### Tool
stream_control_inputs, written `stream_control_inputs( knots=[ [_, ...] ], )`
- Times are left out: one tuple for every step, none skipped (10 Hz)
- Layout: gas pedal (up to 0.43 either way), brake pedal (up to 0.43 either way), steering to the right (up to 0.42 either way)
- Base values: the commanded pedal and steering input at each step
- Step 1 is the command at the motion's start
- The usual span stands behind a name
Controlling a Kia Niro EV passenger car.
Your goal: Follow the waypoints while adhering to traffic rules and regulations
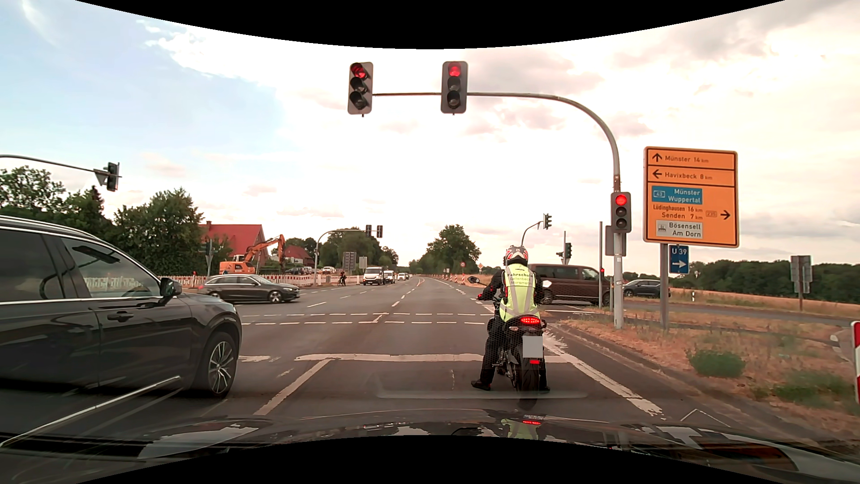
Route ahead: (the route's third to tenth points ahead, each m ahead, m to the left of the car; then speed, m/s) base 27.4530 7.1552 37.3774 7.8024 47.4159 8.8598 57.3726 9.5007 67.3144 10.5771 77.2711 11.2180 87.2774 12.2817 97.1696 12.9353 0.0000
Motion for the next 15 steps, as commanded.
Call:
stream_control_inputs(
  knots=[
    [0.000,0.000,0.005],
    [0.000,0.000,0.004],
    [0.000,0.000,0.004],
    [0.000,0.000,0.005],
    [0.000,0.000,0.005],
    [0.000,0.000,0.004],
    [0.000,0.000,0.005],
    [0.000,0.000,0.004],
    [0.000,0.000,0.004],
    [0.000,0.000,0.005],
    [0.000,0.000,0.004],
    [0.000,0.000,0.004],
    [0.000,0.000,0.004],
    [0.000,0.000,0.004],
    [0.000,0.000,0.004]
  ],
)
